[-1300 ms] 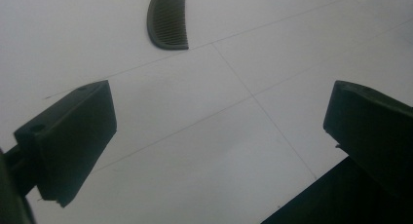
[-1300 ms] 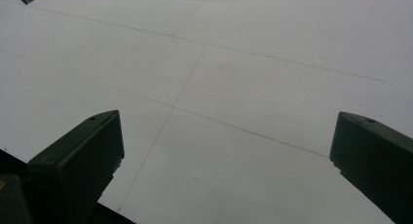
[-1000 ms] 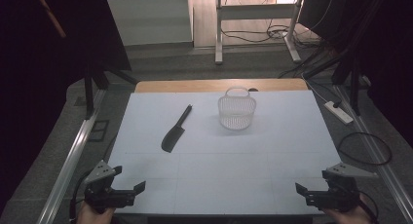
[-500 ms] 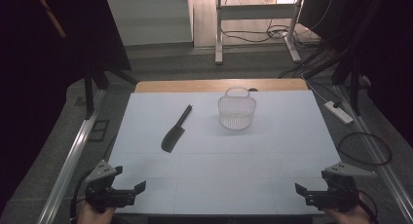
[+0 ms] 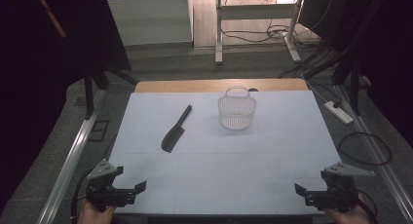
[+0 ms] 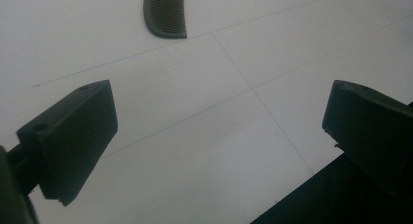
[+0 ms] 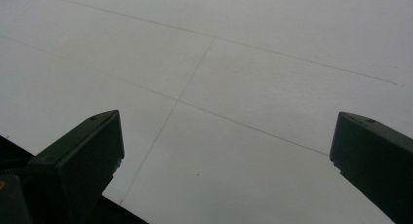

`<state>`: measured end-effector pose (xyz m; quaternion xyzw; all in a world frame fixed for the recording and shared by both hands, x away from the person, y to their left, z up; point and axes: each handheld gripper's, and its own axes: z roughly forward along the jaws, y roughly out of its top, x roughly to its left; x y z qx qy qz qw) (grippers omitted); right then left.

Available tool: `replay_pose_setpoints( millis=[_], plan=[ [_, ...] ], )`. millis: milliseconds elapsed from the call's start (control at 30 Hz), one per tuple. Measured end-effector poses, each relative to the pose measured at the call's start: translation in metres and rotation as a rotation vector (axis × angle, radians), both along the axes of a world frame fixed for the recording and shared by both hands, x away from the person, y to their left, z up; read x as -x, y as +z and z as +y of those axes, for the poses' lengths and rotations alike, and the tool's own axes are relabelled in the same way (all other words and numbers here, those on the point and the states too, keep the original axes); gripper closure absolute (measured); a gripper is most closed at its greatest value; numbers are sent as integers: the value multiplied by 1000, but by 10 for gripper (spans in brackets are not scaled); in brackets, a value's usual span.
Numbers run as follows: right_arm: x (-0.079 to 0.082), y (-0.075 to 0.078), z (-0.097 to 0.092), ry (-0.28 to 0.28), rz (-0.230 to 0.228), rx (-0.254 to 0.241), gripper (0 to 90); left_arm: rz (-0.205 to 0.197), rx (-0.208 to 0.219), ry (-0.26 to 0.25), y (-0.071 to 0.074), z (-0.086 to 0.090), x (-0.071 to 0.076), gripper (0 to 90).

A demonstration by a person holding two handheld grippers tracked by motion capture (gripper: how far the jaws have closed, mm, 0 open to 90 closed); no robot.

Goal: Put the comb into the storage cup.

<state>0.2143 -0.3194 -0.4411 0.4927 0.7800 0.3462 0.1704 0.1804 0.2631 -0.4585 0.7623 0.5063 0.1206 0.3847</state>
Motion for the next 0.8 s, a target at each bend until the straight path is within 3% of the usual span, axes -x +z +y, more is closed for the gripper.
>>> replay_pose_setpoints(
  millis=[467, 800],
  plan=[
    [-1, -1, 1, -3, 7, 11, 0, 2, 2, -27, 1, -5, -11, 0],
    [-1, -1, 2, -2, 13, 21, 0, -3, -13, -84, 2, -13, -27, 0]
  ],
)
